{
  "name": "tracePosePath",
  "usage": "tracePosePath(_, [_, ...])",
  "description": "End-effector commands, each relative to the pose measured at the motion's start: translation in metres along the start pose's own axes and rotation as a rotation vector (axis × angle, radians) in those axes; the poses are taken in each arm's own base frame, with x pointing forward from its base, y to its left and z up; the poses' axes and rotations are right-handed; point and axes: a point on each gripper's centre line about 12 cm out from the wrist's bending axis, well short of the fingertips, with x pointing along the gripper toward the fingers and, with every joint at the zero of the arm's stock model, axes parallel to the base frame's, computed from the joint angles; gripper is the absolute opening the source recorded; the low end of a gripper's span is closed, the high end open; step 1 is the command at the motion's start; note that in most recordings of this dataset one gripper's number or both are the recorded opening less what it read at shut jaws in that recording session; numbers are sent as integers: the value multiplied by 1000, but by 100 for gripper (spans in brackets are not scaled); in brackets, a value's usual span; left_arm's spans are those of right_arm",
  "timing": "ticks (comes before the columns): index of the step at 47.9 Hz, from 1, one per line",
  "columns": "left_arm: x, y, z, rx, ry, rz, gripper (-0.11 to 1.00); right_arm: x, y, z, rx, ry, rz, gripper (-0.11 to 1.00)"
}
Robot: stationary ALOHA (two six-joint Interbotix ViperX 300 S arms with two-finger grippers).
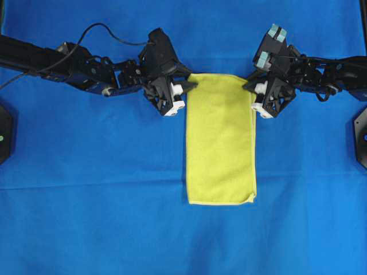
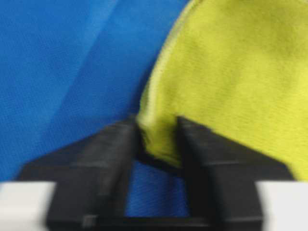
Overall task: Fold a vertical towel.
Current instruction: 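Grasp the towel's far left and right corners with both grippers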
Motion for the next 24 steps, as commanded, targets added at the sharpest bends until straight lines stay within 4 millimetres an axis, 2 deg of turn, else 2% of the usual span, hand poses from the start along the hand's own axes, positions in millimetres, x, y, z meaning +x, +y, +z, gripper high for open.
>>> tracePosePath(1, [-1,-5,9,14,-21,-11,17,-1,1,8,-3,-26,3,7])
tracePosePath(3, [-1,-5,9,15,-20,-13,7,-1,1,8,-3,-26,3,5])
tracePosePath(5, [-1,-6,8,15,-19,-14,3,-1,2,8,-2,-26,5,5])
tracePosePath(13, [-4,-7,10,22,-17,-15,3,-2,2,9,10,-29,4,5])
tracePosePath(24, [-12,2,32,26,-43,2,3,-11,-2,19,16,-71,-3,5])
